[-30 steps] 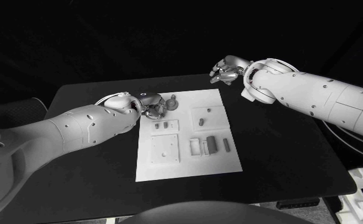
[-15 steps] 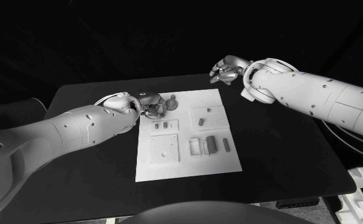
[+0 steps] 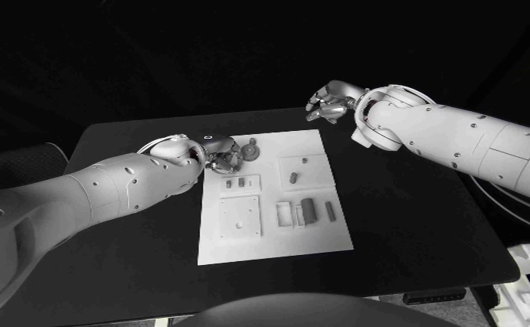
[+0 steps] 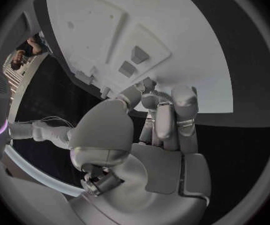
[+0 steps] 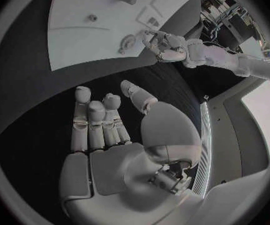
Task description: Assemble the parts on the task board
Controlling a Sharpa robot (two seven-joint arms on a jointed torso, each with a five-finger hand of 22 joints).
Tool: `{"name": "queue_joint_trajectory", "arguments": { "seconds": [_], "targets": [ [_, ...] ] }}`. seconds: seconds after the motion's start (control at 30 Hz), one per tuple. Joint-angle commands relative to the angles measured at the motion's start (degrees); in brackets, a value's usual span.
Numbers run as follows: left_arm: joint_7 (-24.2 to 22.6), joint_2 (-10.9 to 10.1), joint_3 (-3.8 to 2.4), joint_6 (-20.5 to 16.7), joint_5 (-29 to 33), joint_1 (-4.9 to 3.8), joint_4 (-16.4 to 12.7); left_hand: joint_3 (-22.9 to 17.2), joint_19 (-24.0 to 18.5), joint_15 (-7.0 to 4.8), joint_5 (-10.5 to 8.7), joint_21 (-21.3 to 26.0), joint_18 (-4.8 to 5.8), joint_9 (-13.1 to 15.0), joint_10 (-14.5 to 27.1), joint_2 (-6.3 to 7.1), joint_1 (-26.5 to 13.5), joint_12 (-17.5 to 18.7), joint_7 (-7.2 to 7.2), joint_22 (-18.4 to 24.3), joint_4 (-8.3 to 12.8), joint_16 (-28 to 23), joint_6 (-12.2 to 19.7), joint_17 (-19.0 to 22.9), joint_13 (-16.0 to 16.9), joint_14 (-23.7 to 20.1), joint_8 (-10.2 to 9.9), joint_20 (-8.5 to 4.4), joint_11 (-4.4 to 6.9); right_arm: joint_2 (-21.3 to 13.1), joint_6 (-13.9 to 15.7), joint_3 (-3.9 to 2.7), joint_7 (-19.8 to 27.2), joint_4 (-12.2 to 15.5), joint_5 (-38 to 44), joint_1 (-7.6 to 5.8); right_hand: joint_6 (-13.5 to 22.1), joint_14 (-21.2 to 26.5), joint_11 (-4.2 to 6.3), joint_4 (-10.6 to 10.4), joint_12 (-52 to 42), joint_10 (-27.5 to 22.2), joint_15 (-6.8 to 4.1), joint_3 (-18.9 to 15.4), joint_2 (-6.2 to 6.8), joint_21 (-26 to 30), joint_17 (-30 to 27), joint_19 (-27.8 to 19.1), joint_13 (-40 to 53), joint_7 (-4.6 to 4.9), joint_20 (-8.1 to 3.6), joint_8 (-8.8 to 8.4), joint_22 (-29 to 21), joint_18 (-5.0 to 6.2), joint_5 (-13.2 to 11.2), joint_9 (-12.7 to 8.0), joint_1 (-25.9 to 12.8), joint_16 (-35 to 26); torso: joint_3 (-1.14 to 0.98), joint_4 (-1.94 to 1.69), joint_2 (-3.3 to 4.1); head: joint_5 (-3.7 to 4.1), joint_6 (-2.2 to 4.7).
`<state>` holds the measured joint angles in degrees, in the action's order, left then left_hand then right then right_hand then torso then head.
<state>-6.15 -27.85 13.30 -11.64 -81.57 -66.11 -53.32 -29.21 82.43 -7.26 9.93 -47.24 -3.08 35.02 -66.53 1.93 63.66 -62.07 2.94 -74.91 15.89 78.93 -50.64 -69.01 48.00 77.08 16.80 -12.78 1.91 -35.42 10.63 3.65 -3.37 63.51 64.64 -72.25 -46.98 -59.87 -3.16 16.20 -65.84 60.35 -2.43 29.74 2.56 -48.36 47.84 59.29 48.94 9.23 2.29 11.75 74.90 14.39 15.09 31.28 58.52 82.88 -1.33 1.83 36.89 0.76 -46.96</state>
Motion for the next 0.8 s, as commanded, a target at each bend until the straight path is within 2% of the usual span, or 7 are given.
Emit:
{"name": "queue_joint_trajectory", "arguments": {
  "seconds": [0.03,0.8],
  "targets": [
    [-0.8,0.0,0.0,0.5,0.3,-0.02,-0.1,0.3,0.0,0.16,-0.21,0.0,-5.41,0.1,0.4,0.68,0.1,0.3,2.54,-0.7,0.1,-0.1,-5.4,0.0,0.1,0.1,-0.3,0.24,-0.9,0.0,-0.3,-0.01,0.4,0.0,0.1,-0.02,0.0,0.1,-0.01,0.0,-0.3,-0.2,-0.45,0.2,0.02,0.3,-0.1,0.1,-0.1,0.46,-0.12,0.29,0.7,0.61,0.1,-0.1,-0.6,0.2,-0.01,-0.02,0.0,0.0,-0.01],
    [-0.5,-0.3,0.01,0.2,0.5,0.0,-0.1,0.4,0.1,0.14,-0.16,0.0,-5.44,0.0,0.3,0.66,0.2,0.3,2.52,-0.7,0.0,0.0,-5.5,-0.1,0.1,0.2,-0.4,0.24,-0.88,0.0,-0.3,-0.01,0.4,-0.1,0.0,-0.02,0.1,0.1,-0.01,0.0,-0.3,-0.2,-0.45,0.2,0.0,0.3,-0.1,0.1,-0.1,0.46,-0.12,0.28,0.7,0.61,0.1,-0.1,-0.6,0.2,-0.06,0.01,0.02,-0.01,-0.03]
  ]
}}
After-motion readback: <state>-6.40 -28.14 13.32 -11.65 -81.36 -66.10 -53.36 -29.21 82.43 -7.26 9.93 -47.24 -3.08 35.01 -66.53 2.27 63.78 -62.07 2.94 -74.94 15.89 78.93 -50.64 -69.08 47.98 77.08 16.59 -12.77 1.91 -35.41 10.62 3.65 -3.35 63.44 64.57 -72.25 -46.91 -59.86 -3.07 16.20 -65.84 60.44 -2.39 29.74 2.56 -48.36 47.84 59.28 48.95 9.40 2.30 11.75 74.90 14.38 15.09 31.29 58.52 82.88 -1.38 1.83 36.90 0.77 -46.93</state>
